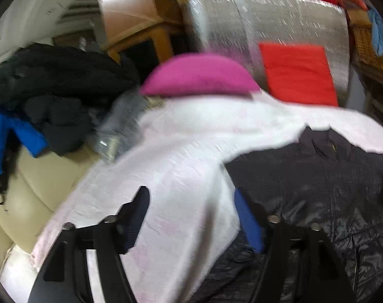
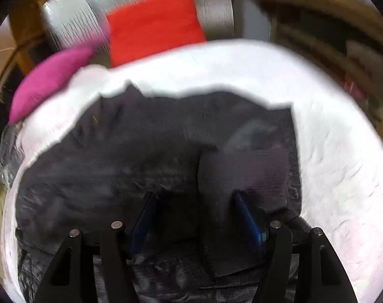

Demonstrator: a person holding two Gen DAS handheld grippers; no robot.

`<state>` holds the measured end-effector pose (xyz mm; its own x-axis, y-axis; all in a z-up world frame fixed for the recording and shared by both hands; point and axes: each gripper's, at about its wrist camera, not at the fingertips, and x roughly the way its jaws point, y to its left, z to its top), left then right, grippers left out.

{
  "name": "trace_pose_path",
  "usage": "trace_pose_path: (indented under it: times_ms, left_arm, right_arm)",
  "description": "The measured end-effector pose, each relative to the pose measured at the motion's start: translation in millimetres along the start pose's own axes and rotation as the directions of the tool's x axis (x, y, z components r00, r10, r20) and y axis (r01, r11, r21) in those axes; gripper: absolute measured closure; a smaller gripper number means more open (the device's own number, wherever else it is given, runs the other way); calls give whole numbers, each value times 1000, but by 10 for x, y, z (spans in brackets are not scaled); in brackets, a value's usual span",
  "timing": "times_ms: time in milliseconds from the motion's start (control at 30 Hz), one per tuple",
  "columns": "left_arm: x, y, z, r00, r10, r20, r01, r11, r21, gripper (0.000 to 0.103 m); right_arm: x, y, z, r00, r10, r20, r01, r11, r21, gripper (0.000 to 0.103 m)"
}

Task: Fold large clothes
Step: 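Open the right tool and withdraw from the folded sleeve, then move both tools down to the ribbed hem of the black jacket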

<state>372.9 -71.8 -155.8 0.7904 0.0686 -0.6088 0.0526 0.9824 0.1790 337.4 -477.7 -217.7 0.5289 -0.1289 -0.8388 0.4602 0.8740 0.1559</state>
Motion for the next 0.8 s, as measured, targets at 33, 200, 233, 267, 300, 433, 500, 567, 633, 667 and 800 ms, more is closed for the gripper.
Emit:
trace_pose_path:
  times_ms: [33,200,233,267,300,433,500,567,633,667,800]
  left_arm:
    - [128,-66,-19,999,-30,-46,30,999,12,32]
    - [769,-393,-140,957,-136,-257,151,988,39,32]
    - [846,-451,-157,954,-129,-270,148,988,53,32]
    - [882,-479,-166,953,-122,-276,143,988,56,32]
    - [913,-508,-172,952,-120,-282,141,988,56,32]
    - [933,-641,-191,953,-81,-292,120,986,119,31]
    - [896,-641,-186,955,-64,-291,107,985,133,31]
    - [820,-592,-153,951,-89,-298,124,987,103,31]
    - [676,-490,-131,952,-121,-280,146,987,69,31]
    - [635,-433,-131,955,-127,-267,148,987,61,31]
    - [368,-332,-154,972,-125,-201,144,986,85,31]
  right_arm:
    - [-13,1,8,1000,0,12,0,1000,-8,35]
    - [-237,-137,76,996,56,68,-59,997,46,35]
    - [-269,-182,97,995,54,86,-59,996,60,35]
    - [-287,-229,108,994,55,96,-62,995,72,35]
    - [-284,-293,118,994,65,92,-73,993,88,35]
    - [-31,-371,103,996,83,-11,-82,993,89,36]
    - [-39,-377,75,997,83,-9,-82,994,72,36]
    - [-124,-399,62,996,89,5,-89,993,84,36]
    - [-280,-433,45,992,123,35,-125,988,95,36]
    - [-357,-429,30,988,145,45,-149,985,88,36]
    - [-568,-351,-121,985,165,52,-167,986,24,36]
